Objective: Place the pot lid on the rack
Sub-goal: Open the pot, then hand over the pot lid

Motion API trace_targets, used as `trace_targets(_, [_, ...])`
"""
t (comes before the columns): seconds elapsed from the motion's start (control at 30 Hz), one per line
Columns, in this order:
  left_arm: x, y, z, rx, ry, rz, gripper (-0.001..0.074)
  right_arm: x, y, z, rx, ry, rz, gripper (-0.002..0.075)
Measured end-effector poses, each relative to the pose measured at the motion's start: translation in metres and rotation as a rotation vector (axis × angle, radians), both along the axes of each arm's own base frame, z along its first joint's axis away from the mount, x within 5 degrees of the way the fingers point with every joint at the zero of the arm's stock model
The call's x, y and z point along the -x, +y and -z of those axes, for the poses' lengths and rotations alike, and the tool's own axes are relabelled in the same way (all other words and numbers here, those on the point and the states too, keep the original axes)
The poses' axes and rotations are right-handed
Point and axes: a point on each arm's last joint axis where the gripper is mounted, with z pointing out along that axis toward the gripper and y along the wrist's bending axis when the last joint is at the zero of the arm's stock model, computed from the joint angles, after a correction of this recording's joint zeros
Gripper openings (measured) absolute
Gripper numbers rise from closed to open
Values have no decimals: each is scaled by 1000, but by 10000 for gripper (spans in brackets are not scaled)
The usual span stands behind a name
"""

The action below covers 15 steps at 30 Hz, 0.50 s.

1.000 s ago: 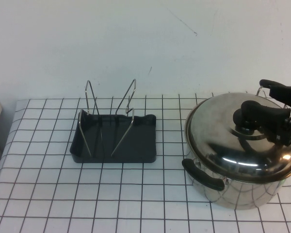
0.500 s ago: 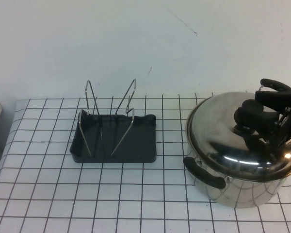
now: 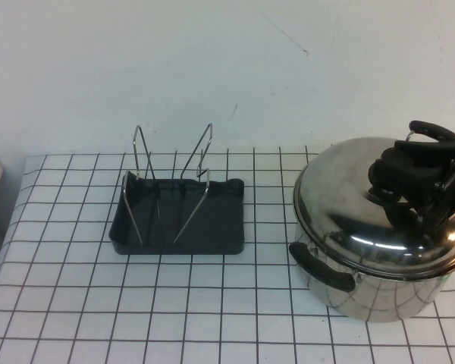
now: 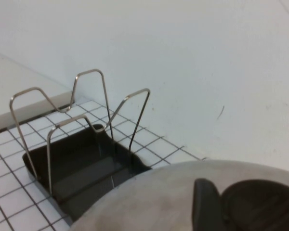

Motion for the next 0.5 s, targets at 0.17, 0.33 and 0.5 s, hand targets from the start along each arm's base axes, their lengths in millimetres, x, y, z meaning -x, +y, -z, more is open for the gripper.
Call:
trace_targets(0.17, [1, -1, -1, -8, -12, 10, -3, 3, -1, -16, -17, -52, 12, 353])
trace_targets(0.33, [2, -2, -3, 196, 44, 81, -3, 10, 1, -51, -49, -148, 10, 353])
trace_targets(0.5, [4, -6, -5, 637, 202, 250, -3, 33, 23, -102, -50, -314, -95, 353])
